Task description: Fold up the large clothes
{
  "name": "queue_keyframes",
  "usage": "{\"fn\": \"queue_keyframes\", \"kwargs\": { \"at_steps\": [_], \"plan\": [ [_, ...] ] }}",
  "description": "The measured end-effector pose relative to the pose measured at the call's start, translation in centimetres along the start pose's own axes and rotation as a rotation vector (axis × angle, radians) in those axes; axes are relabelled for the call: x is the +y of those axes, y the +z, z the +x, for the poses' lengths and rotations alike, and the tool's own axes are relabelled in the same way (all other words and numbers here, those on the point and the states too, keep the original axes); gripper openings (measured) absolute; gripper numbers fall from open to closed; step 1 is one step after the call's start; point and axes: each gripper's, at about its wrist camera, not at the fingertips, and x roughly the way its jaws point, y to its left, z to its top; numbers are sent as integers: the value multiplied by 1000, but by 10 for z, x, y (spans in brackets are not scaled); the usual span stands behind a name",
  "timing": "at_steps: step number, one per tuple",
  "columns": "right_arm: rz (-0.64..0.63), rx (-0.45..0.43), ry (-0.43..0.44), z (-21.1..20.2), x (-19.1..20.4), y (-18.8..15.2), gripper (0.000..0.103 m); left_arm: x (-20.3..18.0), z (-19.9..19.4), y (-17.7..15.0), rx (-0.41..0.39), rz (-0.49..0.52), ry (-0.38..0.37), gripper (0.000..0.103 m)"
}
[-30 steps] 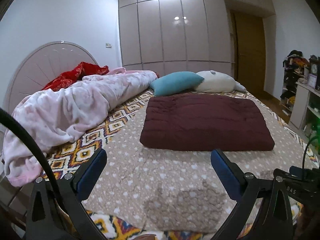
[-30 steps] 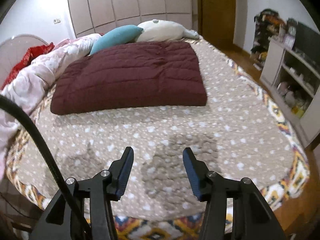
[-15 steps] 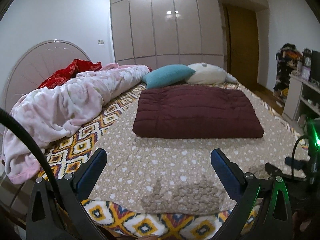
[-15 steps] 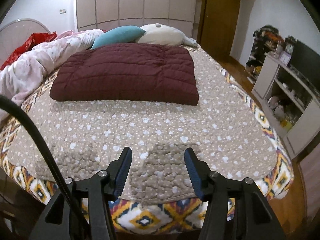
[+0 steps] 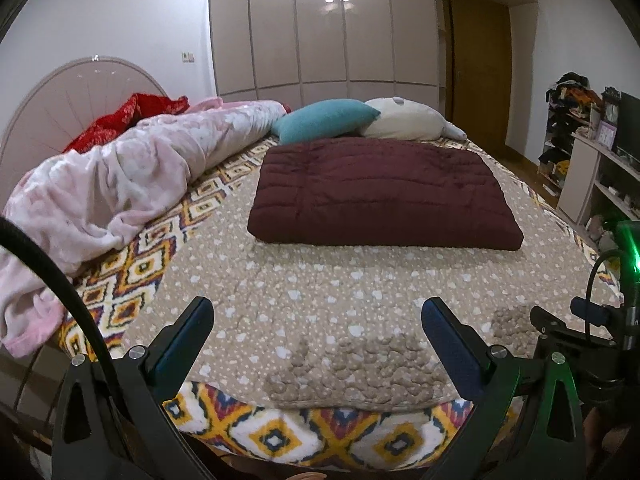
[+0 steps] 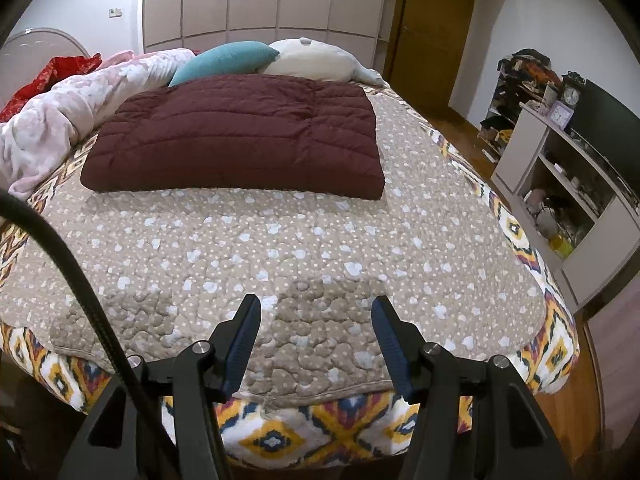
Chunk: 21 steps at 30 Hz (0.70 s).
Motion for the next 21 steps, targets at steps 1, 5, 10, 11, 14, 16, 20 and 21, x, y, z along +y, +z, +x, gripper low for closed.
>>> {"fn": "queue_keyframes", "kwargs": {
  "at_steps": [1,5,10,11,14,16,20,21],
  "plan": [
    [0,-1,-2,0,0,0,61,1,1,0,5,-5,-2,103],
    [-2,2,-5,0,1,0,61,3,3,-1,14,-17,-10,103],
    [-12,4,-4,0,3,-1,61,4,3,0,13,-19,-11,103],
    [-15,3,-5,-1,4,-1,61,4,3,-1,13,-19,-13,103],
    [-22,-3,-14,-2,6,-2,61,5,3,-1,13,-22,-22,103],
    [-28,-6,-21,-2,8,-3,61,5,4,-2,16,-23,-26,103],
    [-38,-12,-27,-3,11,-5,62,3,5,-3,18,-18,-23,103],
    [-45,-13,-29,-3,12,-5,62,2,5,-4,19,-17,-23,103]
  ]
}}
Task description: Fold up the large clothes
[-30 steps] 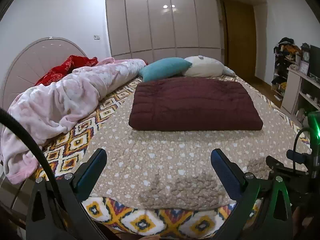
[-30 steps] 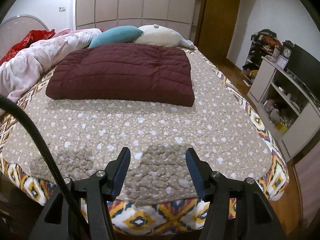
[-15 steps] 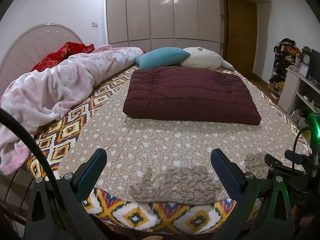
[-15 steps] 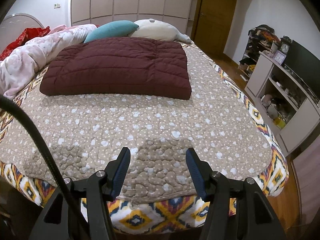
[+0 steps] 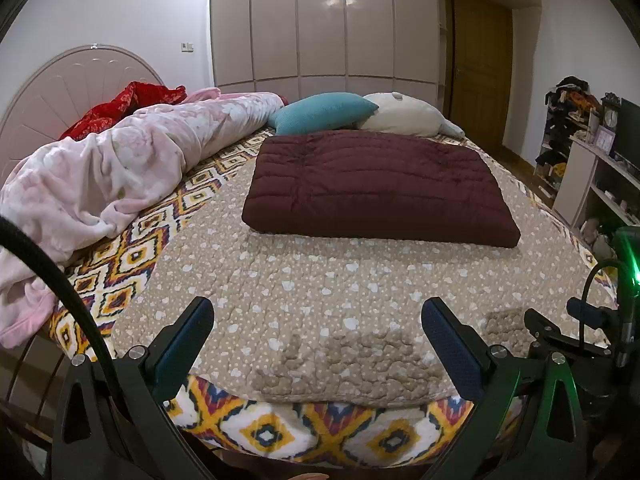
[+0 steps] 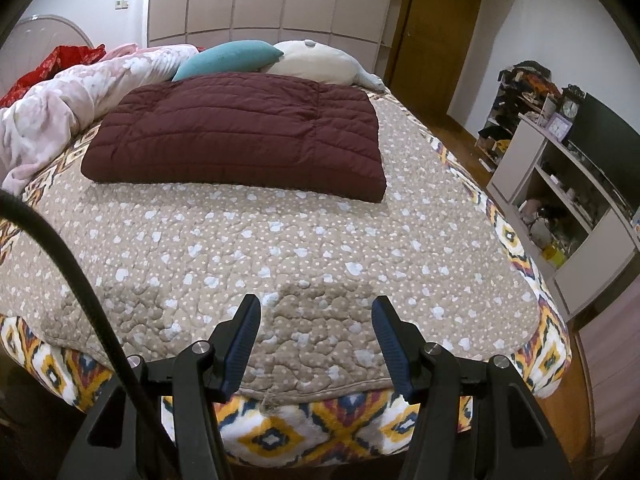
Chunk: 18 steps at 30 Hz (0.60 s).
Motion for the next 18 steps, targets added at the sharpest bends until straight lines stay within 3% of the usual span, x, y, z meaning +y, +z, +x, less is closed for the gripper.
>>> {"fn": "queue_keyframes", "kwargs": {
  "at_steps": [18],
  "plan": [
    [-42,-2,0,-1,12,-4,62,1,6,-8,16,-6,6,103]
  ]
}}
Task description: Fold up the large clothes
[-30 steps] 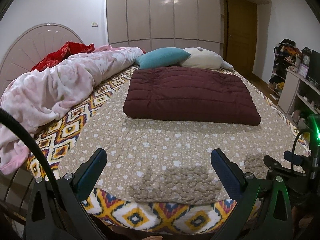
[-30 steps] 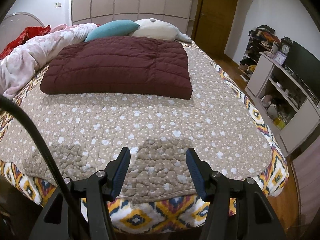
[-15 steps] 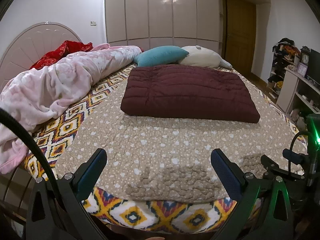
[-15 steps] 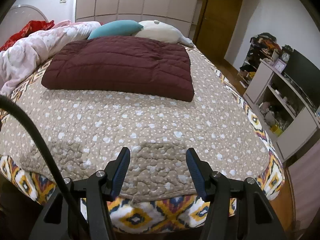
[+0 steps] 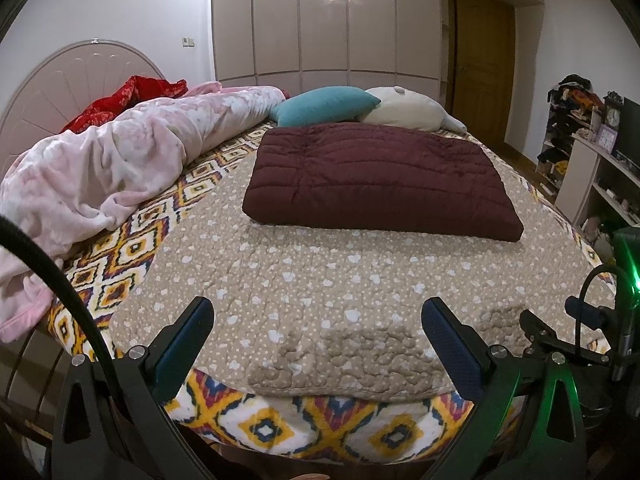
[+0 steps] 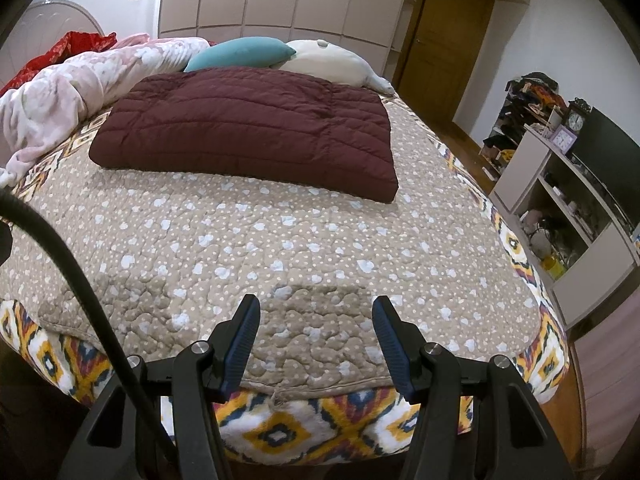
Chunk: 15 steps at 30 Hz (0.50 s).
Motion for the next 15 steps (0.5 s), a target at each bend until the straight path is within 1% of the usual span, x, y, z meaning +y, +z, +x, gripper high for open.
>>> {"fn": "queue_keyframes", "kwargs": {
  "at_steps": [5,6,9,12,15],
  "plan": [
    [-12,-6,-13,-1,4,-1,62,5,-1,-1,-14,-24,-15,103],
    [-15,-9,-16,-1,5,-1,62,5,-2,-2,-19,-27,-8,103],
    [-21,-24,-23,-4,6,-1,62,4,-4,0,-31,-14,43,103],
    [-23,-33,-23,-6,7,-1,62,3,-4,1,-16,-14,66,103],
    [-24,-38,-22,-6,7,-1,62,4,-4,0,-10,-26,43,103]
  ]
}}
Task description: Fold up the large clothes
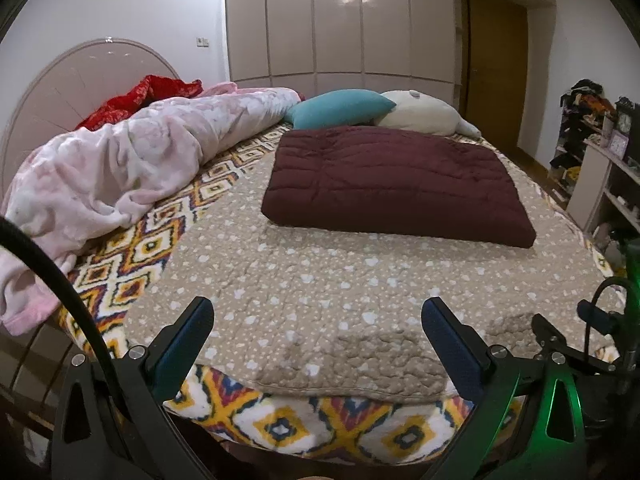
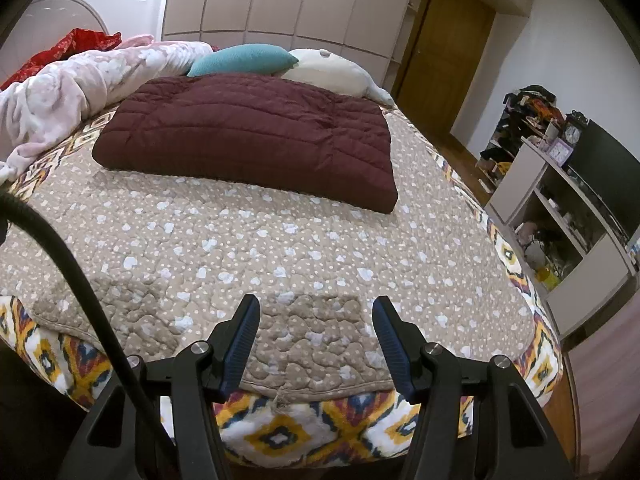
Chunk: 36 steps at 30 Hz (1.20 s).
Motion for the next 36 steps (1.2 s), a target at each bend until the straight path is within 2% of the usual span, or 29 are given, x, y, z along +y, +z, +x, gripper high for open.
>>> {"fn": "queue_keyframes", "kwargs": {
  "at_steps": [10,12,17,36],
  "plan": [
    [0,-5,5,-1,0,0,63,12,-13,-1,-81,-96,-14,103],
    [-1,-6,6,-2,1,0,63,11,-10,-2,-74,-97,21,103],
    [-5,-7,9,-2,2,0,63,-6,-1,-7,-49,16,96,103],
    [-10,-14,15,-2,8,-1,63,-14,17,-17,57,56,18,103]
  ]
}}
